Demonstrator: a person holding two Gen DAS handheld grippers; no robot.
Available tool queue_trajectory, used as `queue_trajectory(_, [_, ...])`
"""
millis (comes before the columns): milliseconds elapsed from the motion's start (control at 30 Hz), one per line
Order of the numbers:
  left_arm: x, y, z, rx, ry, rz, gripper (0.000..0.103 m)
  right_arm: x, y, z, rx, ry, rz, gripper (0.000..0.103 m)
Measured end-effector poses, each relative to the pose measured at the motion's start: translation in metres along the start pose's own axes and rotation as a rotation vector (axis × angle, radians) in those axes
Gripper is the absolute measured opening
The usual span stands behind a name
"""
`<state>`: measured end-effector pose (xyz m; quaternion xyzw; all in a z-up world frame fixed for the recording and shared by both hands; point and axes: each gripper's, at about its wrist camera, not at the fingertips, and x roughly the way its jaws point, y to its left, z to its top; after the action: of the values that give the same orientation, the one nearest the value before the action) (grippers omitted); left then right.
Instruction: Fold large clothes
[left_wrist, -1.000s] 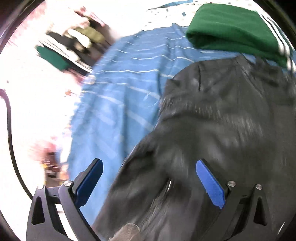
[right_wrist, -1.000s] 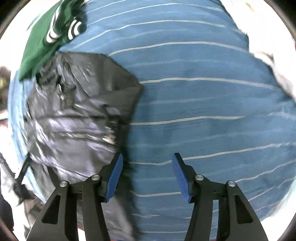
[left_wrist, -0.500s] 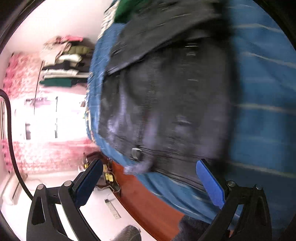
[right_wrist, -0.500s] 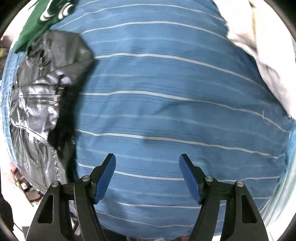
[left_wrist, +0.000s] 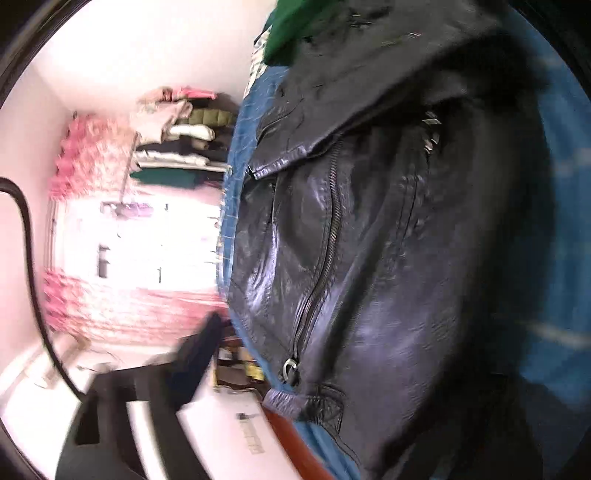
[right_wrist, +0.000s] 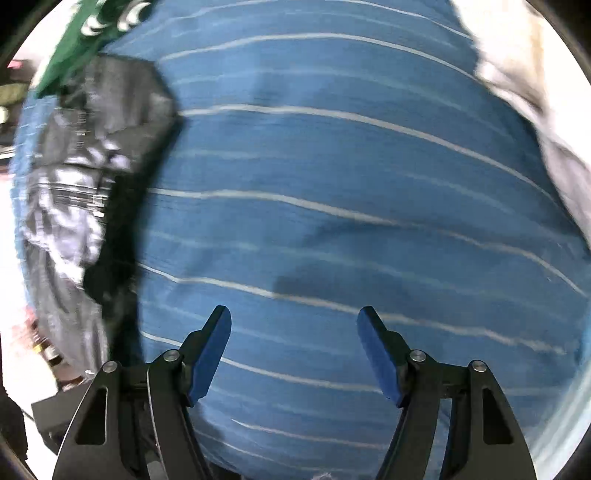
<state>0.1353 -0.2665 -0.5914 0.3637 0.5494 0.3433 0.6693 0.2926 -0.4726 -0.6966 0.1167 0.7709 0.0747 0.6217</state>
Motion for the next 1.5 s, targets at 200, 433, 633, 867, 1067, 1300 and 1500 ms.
queue_trajectory(200, [0.001,0.043,0.013,-0.103,-0.003,-0.15,0.01,0.018,0.018,0.033,0.009,-0.019,0.418,0.085])
queue_trajectory(433, [0.008,0.056,0.02,-0.128,0.007,-0.282,0.01,0.084,0.051,0.074,0.165,0.058,0.745,0.064])
queue_trajectory(633, [0.015,0.087,0.017,-0.156,0.009,-0.444,0.01,0.055,0.085,0.066,0.218,-0.032,0.686,0.025])
queue_trajectory(867, [0.061,0.175,0.017,-0.294,0.066,-0.682,0.014,-0.048,0.198,0.062,0.075,-0.129,0.593,0.024])
queue_trajectory(1067, [0.155,0.225,0.02,-0.423,0.156,-0.83,0.017,-0.054,0.343,0.085,-0.044,-0.108,0.429,0.024])
queue_trajectory(1300, [0.285,0.236,0.006,-0.614,0.359,-1.112,0.03,0.03,0.458,0.122,-0.097,-0.005,0.241,0.042])
queue_trajectory(1500, [0.342,0.267,-0.014,-0.793,0.354,-1.161,0.087,0.036,0.462,0.122,-0.12,0.025,0.381,0.066])
